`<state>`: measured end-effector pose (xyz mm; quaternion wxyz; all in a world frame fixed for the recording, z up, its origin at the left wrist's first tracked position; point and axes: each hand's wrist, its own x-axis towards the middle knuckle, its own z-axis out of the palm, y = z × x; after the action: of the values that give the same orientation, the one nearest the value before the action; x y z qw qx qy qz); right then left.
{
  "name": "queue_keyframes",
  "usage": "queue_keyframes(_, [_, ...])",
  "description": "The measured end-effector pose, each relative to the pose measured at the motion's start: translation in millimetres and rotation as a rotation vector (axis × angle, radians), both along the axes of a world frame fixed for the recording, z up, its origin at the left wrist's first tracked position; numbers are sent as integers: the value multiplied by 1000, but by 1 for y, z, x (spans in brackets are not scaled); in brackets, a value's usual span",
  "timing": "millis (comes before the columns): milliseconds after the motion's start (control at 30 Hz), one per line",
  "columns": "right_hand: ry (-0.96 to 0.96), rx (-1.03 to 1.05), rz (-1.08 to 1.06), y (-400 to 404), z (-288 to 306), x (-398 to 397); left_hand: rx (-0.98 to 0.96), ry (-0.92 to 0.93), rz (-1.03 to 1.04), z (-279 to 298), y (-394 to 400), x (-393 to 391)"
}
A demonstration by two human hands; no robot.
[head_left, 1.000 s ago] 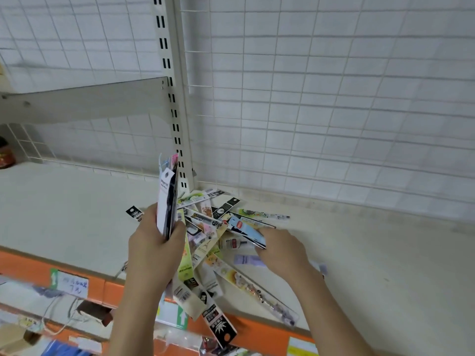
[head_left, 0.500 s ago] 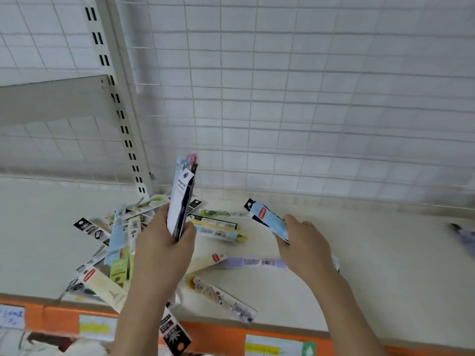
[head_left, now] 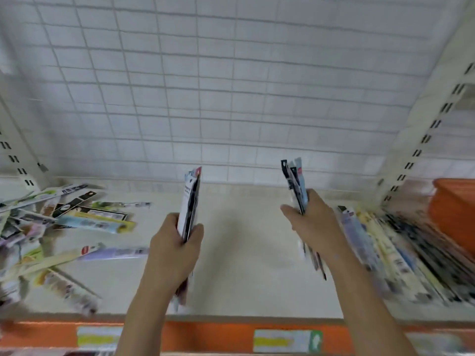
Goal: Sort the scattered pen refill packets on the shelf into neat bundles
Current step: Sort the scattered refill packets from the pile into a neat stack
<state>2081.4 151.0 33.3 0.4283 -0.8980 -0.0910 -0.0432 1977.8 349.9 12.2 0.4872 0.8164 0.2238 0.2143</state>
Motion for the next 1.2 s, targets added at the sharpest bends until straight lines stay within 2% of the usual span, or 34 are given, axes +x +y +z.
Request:
queue_keyframes(167, [59,30,-106,-106,25,30,-101,-19,2,3,-78,27])
queue_keyframes(267, [170,-7,-145,-156,27,41,-116,-11,-13,4,-119,39])
queue_keyframes(433, [293,-144,-102,-203,13,62,-139,-1,-14,5,-163,56])
queue_keyframes(533, [308,-159,-92,-216,-4,67,-162,31,-32,8,-183,65])
queue_keyframes(700, [63,-346,-175,-220,-28,75,-140,142,-101,10,-218,80])
queue_keyframes(867, [-211,-431,-170,-220,-32,67,-84,278,-197,11,-245,92])
queue_keyframes(1000, [-223,-455,-115,-224,-30,66,-9,465,-274,5,-256,114])
queue_keyframes(1200, [-209,-336,-75,-235,-32,69,300,630,-358,-6,-277,135])
